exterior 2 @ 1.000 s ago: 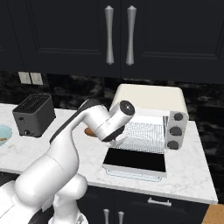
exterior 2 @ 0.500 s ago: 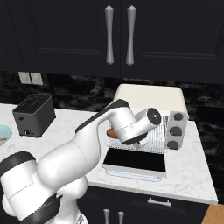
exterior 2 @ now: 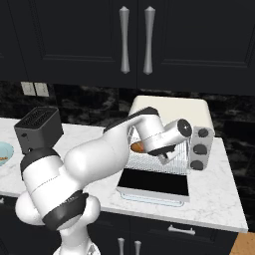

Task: Pick up the kebab skewer and baguette bread, and place them inside the toaster oven. Close the toaster oven door and start by setting the timer.

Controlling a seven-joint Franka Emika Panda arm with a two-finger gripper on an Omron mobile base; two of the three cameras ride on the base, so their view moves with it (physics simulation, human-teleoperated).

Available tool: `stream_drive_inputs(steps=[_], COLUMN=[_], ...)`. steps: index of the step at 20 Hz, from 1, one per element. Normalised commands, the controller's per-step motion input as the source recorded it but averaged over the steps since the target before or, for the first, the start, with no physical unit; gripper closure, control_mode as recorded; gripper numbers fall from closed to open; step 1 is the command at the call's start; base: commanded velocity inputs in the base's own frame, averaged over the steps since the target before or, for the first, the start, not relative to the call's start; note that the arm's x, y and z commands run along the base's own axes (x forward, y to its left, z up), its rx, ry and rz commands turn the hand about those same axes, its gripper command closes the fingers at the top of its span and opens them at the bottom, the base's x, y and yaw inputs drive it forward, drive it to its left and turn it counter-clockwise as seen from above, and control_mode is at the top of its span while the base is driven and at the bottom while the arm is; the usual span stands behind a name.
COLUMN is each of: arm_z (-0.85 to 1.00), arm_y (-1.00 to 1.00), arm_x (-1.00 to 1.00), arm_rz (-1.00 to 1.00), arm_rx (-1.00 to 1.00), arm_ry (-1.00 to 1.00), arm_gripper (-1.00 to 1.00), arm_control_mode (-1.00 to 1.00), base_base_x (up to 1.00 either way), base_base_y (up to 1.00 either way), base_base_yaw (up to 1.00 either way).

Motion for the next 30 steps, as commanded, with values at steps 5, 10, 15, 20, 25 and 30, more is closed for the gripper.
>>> stream_drive_inputs(steps=[5,10,15,20,25,30], arm_z=[-0.29,-0.21,-0.39,-0.53,-0.50,-0.37], arm_y=[0.00,0.00,-0.01,0.00,0.00,-0.05], arm_x=[0.29,0.12,-0.09,-0.38,-0.31,-0.02], arm_rz=[-0.02,-0.02,-0.02,-0.02,-0.01,0.00], arm_rx=[0.00,0.00,0.00,0.00,0.00,0.00], arm_ry=[-0.03,-0.06,-0.03,0.00,0.00,0.00], arm_gripper=[1.00,1.00,1.00,1.00,-1.00,-1.00], arm_control_mode=[-1.00,-1.00,-1.00,-1.00,-1.00,-1.00], base_base_x=[0.00,0.00,0.00,0.00,0.00,0.00], base_base_y=[0.00,0.00,0.00,0.00,0.00,0.00], base_base_yaw=[0.00,0.00,0.00,0.00,0.00,0.00])
